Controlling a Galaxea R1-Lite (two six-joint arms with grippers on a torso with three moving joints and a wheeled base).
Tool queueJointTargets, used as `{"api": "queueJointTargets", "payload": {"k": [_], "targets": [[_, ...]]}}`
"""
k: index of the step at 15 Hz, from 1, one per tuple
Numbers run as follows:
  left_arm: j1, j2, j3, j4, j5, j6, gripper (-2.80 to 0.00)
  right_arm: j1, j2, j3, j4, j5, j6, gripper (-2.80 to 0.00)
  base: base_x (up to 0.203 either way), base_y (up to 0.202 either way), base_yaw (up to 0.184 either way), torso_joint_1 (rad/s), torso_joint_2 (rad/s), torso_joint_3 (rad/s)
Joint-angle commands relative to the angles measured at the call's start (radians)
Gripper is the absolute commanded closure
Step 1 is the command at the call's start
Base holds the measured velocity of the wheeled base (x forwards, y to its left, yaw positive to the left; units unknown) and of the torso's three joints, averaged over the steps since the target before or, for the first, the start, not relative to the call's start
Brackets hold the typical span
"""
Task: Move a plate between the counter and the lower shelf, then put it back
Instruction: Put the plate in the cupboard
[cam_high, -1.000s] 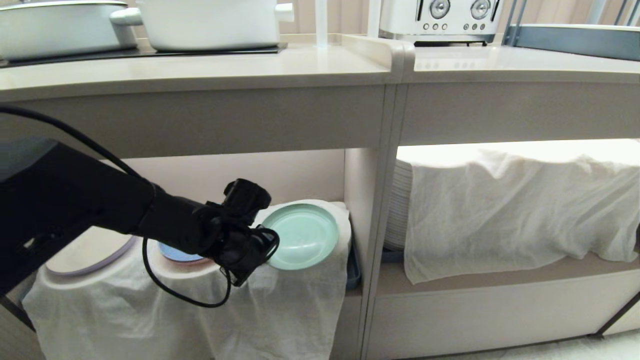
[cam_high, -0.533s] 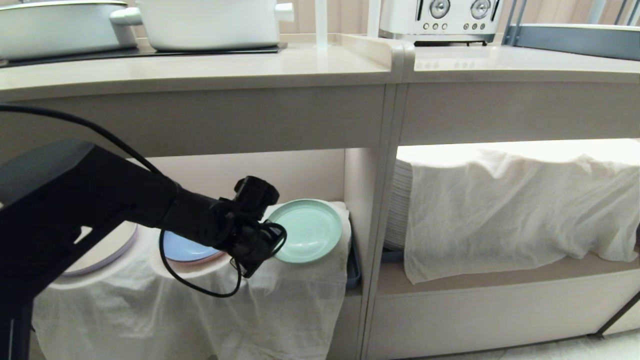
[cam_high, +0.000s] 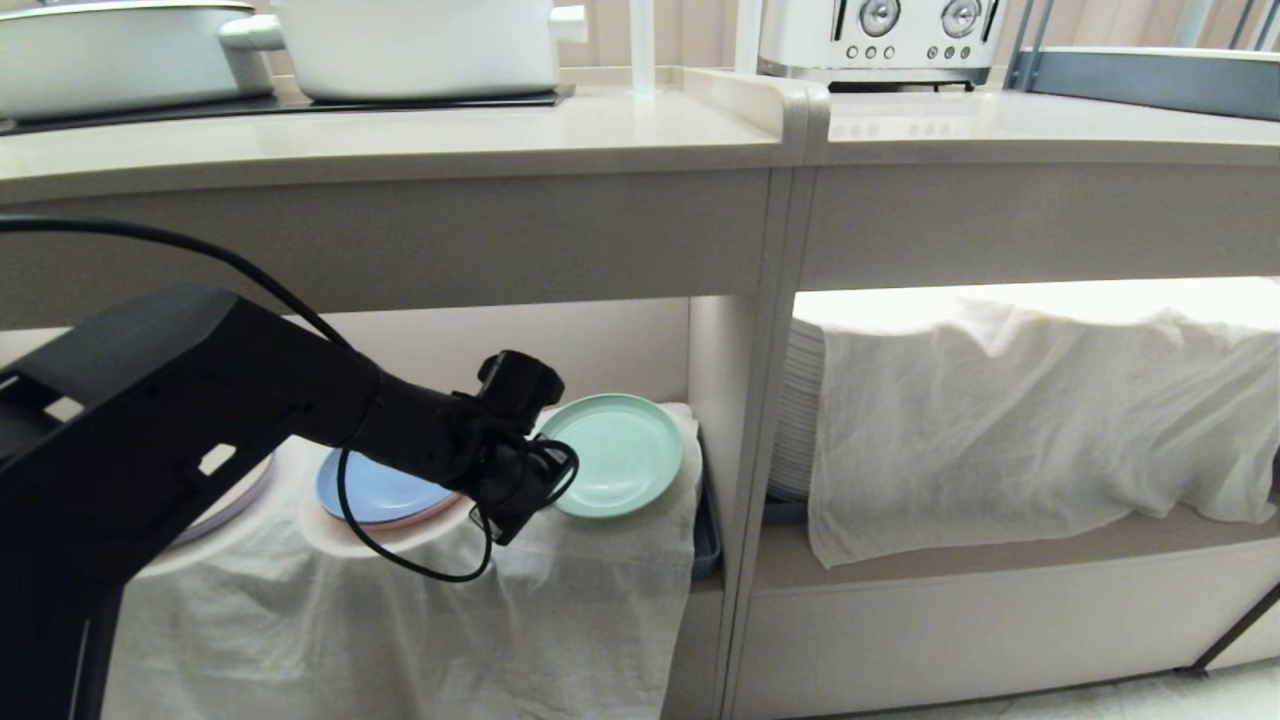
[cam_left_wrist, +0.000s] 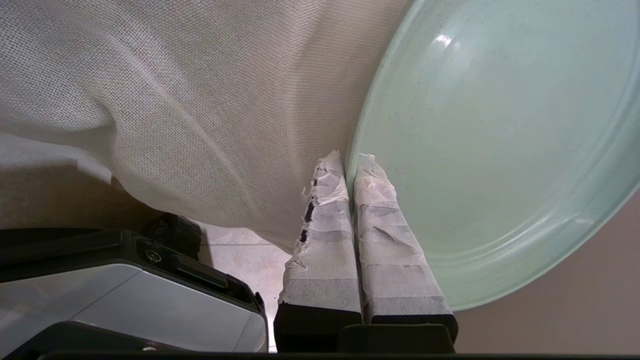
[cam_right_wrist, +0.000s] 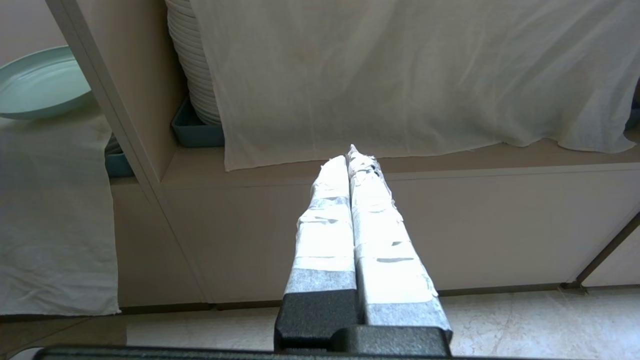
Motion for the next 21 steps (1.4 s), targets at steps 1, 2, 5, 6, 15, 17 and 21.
{"api": "queueJointTargets", "payload": {"k": [1,2,5,6,15,17,21], "targets": [[-0.001,0.016,-0.002,-0.001,0.001,-0.007,0.00,0.000,0.000,0.000,0.000,0.000,0.000,0.00,0.000,0.000,0.000,0.000,0.00,0.000],[0.000,0.020,-0.005,-0.001,0.002,-0.007,0.00,0.000,0.000,0.000,0.000,0.002,0.000,0.00,0.000,0.000,0.000,0.000,0.00,0.000],[0.001,0.030,-0.029,-0.001,0.001,-0.005,0.00,0.000,0.000,0.000,0.000,0.000,0.000,0.00,0.000,0.000,0.000,0.000,0.00,0.000],[0.000,0.032,-0.040,-0.001,0.001,-0.005,0.00,0.000,0.000,0.000,0.000,0.000,0.000,0.00,0.000,0.000,0.000,0.000,0.00,0.000],[-0.001,0.044,-0.045,-0.001,0.001,-0.004,0.00,0.000,0.000,0.000,0.000,0.000,0.000,0.00,0.000,0.000,0.000,0.000,0.00,0.000],[-0.002,0.045,-0.045,0.001,0.001,-0.004,0.00,0.000,0.000,0.000,0.000,0.000,0.000,0.00,0.000,0.000,0.000,0.000,0.00,0.000],[-0.001,0.047,-0.043,-0.001,0.001,-0.004,0.00,0.000,0.000,0.000,0.000,0.000,0.000,0.00,0.000,0.000,0.000,0.000,0.00,0.000]]}}
